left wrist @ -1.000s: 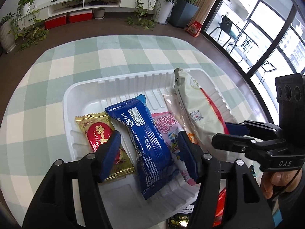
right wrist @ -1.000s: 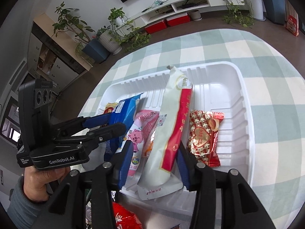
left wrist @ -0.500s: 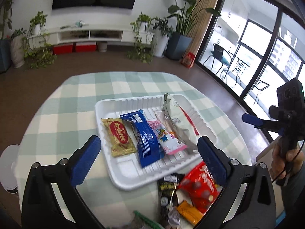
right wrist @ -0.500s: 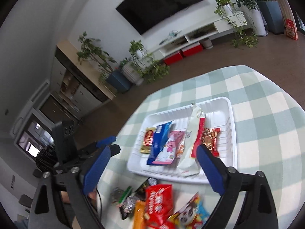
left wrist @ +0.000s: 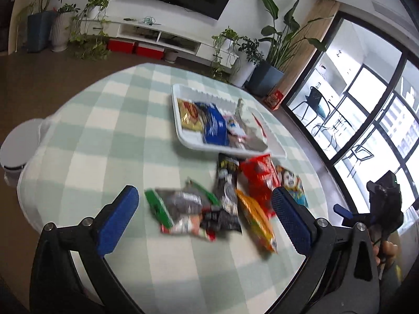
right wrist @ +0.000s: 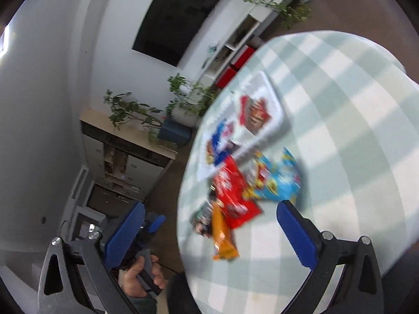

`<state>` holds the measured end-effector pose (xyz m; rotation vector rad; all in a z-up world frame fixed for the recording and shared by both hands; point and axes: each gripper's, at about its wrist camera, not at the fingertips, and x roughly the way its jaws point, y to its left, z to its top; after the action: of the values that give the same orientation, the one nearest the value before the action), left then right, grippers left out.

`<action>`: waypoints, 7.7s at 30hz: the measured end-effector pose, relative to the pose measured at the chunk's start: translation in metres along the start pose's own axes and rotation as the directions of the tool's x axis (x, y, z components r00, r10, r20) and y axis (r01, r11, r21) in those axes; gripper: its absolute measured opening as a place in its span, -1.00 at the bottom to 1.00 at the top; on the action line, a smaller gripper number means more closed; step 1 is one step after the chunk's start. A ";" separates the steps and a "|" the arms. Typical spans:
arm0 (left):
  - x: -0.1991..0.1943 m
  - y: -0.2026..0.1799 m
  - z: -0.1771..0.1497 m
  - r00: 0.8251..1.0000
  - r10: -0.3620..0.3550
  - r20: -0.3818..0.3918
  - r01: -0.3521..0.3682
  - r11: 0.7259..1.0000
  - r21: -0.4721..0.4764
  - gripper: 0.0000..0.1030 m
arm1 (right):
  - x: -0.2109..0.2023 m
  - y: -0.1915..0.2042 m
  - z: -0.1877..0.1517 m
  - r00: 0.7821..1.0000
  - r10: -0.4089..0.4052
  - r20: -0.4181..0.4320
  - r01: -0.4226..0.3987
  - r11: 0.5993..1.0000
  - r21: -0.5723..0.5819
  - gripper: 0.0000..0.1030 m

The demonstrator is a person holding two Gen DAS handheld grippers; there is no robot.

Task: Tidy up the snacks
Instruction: 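Move both tools back toward the remaining snack pile, then grasp the red Maltesers bag with the right tool, then grasp the black sesame packet with the left tool, then carry the black packet and the red bag over the tray with both tools, then open both tools to release the packets into the tray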

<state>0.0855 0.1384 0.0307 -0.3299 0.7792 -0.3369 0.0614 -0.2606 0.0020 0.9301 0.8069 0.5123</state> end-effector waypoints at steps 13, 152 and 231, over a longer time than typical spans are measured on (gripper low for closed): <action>0.017 -0.052 -0.057 0.995 -0.056 -0.079 0.061 0.996 0.059 0.99 | 0.008 0.005 -0.034 0.985 -0.171 0.001 0.170 0.978 -0.117 1.00; 0.117 -0.064 0.036 0.940 0.007 -0.340 0.124 0.925 0.360 -0.67 | 0.128 0.057 -0.012 0.932 -0.334 -0.139 0.257 0.882 -0.396 -0.24; 0.246 -0.014 0.164 0.979 0.052 -0.198 -0.030 0.993 0.113 0.30 | 0.296 0.049 0.149 0.839 -0.522 -0.154 0.423 0.804 -0.419 0.09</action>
<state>0.3656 0.0513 -0.0080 -0.1777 0.9601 -0.3769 0.3566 -0.1039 -0.0179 0.2825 1.1019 0.3250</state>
